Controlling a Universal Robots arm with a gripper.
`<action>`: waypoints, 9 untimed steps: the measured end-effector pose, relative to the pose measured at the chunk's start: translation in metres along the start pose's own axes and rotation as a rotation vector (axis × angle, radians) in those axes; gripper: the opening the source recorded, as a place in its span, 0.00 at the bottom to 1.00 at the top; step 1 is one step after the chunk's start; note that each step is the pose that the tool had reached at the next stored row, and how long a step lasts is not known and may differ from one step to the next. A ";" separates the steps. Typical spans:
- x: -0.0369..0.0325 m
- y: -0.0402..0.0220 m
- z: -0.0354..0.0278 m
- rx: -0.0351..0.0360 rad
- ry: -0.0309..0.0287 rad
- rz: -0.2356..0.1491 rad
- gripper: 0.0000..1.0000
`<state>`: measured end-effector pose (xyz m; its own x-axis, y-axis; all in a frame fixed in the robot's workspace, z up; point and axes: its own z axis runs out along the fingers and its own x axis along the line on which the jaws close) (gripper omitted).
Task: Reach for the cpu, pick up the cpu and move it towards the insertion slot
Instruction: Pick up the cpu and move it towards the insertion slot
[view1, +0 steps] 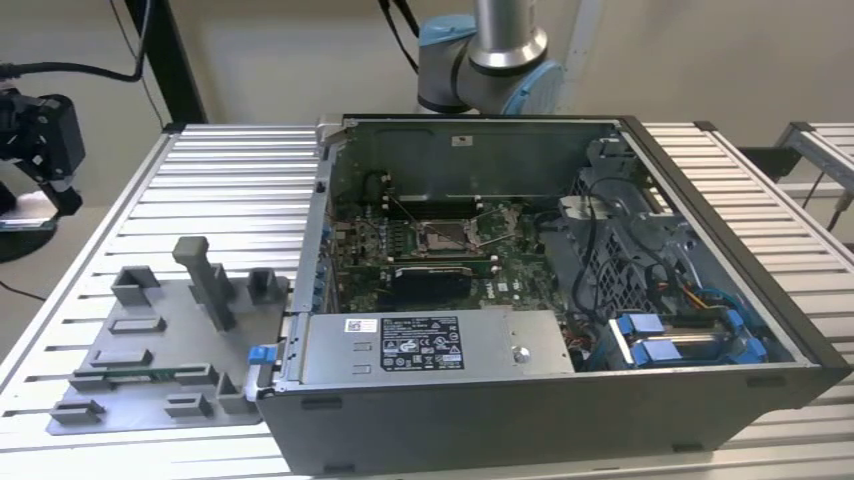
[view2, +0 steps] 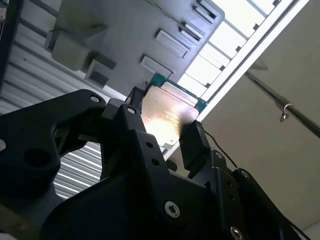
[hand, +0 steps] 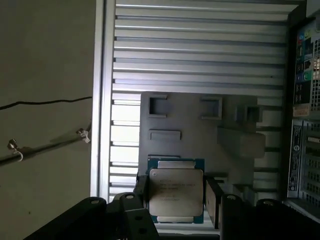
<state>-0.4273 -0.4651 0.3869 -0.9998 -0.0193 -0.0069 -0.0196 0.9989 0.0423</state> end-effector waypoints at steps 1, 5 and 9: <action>-0.0027 -0.0001 -0.0001 0.0001 0.0006 0.000 0.00; -0.0122 -0.0007 0.0000 0.0000 0.0025 0.000 0.00; -0.0209 -0.0014 0.0001 0.0000 0.0041 0.000 0.00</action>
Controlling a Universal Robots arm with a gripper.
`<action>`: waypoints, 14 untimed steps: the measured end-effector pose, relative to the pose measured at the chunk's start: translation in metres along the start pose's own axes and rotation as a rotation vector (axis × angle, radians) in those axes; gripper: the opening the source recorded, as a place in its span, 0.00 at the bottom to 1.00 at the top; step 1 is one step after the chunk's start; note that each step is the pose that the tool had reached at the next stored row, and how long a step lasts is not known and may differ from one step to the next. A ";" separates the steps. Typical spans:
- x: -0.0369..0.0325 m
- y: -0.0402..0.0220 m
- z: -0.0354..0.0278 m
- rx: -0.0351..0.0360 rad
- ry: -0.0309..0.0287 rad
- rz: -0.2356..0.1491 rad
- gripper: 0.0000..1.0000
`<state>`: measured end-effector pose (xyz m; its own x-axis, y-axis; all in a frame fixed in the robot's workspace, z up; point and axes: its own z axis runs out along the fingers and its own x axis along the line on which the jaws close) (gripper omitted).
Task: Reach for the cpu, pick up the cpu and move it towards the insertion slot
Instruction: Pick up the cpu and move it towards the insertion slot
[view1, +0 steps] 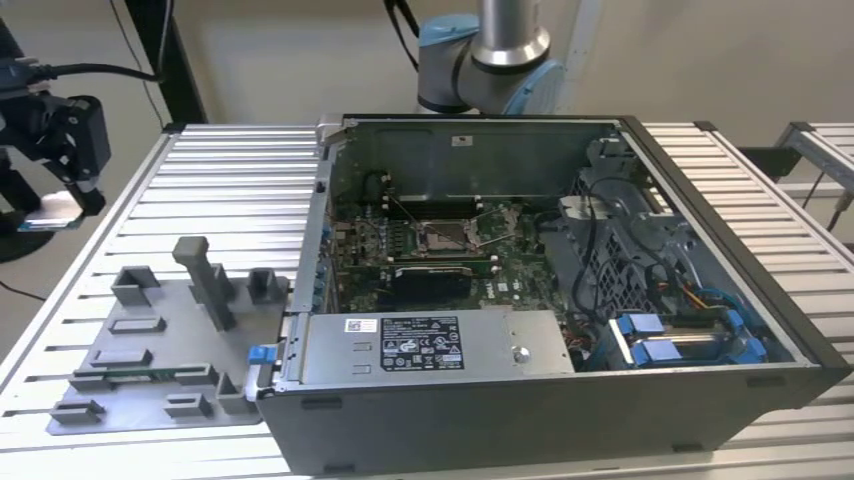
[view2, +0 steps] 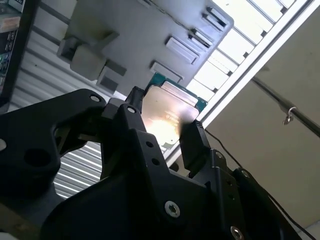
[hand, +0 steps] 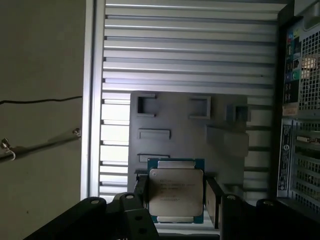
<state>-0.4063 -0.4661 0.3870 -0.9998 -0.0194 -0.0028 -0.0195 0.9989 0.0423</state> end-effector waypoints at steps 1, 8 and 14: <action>-0.0024 -0.0002 0.0000 0.0000 0.0005 0.000 0.00; -0.0204 -0.0029 -0.0001 -0.0001 0.0063 0.000 0.00; -0.0365 -0.0056 -0.0002 -0.0002 0.0118 0.001 0.00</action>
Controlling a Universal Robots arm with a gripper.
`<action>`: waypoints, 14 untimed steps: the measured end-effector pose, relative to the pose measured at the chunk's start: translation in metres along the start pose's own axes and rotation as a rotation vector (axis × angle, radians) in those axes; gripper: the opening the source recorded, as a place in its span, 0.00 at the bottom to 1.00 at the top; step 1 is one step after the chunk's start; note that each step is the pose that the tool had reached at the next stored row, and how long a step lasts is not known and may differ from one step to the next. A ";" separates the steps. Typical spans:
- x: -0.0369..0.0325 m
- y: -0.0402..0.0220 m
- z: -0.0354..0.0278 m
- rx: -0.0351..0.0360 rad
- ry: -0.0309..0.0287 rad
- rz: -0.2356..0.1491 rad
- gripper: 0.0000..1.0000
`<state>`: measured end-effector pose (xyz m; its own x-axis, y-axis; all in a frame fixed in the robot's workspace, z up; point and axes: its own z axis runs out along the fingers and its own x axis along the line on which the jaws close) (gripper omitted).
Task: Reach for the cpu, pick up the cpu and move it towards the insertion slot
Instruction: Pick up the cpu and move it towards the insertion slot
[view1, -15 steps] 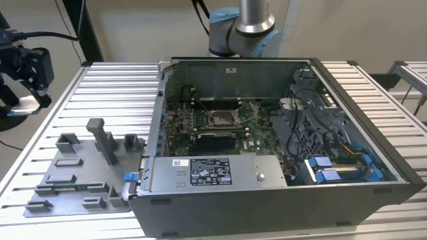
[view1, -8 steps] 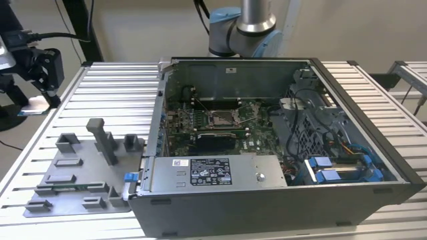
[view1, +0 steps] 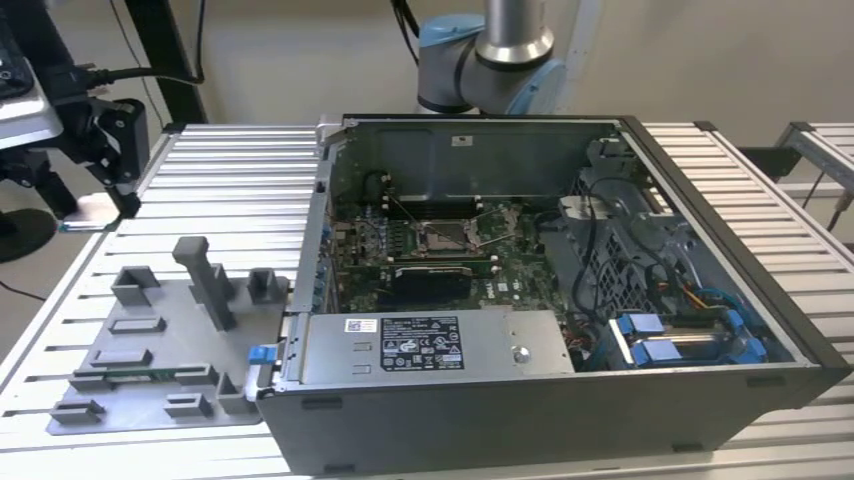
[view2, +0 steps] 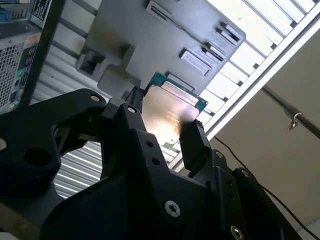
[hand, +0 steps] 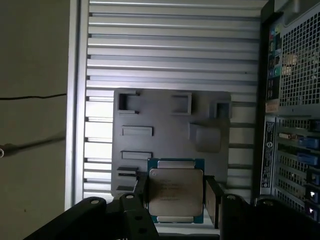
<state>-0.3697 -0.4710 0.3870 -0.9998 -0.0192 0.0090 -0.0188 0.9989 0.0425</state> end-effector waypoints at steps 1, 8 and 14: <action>-0.0028 -0.0005 0.0000 0.0000 0.0008 0.000 0.00; -0.0208 -0.0039 -0.0004 -0.0001 0.0059 0.000 0.00; -0.0346 -0.0069 -0.0006 -0.0002 0.0085 0.000 0.00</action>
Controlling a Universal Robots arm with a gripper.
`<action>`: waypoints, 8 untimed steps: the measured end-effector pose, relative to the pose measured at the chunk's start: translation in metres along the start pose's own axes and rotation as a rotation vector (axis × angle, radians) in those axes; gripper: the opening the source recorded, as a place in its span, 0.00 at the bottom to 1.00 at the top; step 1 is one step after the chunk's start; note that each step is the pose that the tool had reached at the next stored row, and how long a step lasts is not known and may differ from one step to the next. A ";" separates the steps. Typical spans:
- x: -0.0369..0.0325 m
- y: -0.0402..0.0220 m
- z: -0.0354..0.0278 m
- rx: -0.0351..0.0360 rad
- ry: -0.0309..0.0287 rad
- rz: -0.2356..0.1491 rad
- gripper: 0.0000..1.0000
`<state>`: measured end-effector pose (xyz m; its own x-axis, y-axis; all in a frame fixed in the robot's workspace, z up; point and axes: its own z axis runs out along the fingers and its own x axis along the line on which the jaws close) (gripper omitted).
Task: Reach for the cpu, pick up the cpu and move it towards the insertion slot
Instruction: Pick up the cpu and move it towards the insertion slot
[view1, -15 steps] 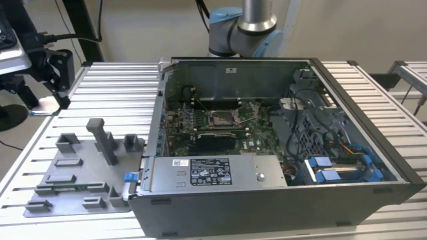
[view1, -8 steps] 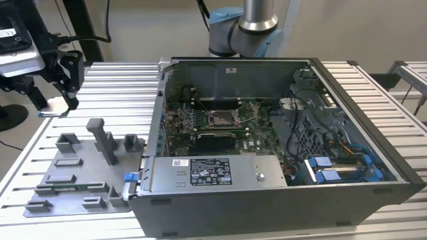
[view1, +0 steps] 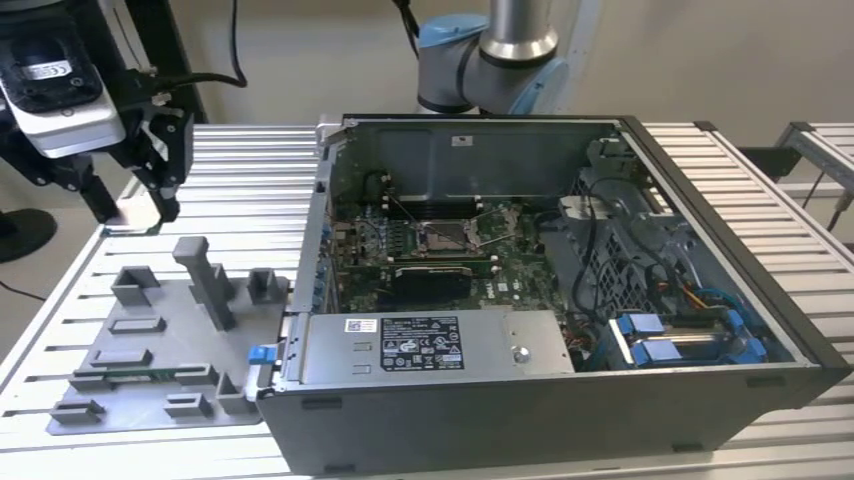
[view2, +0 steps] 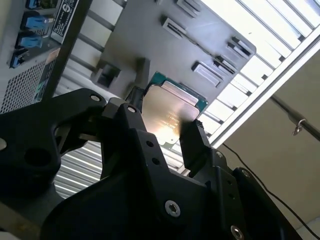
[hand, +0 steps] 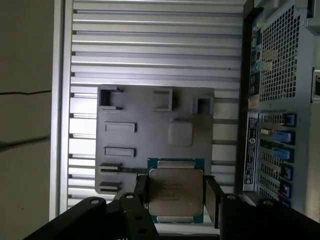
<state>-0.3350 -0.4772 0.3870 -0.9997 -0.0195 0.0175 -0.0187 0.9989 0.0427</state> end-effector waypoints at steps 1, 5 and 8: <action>-0.0023 -0.0005 0.0000 -0.0001 0.0004 0.000 0.00; -0.0110 -0.0026 -0.0003 -0.0001 0.0020 0.000 0.00; -0.0174 -0.0041 -0.0005 -0.0001 0.0031 0.000 0.00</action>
<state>-0.3175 -0.4810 0.3870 -0.9996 -0.0195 0.0207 -0.0186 0.9989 0.0427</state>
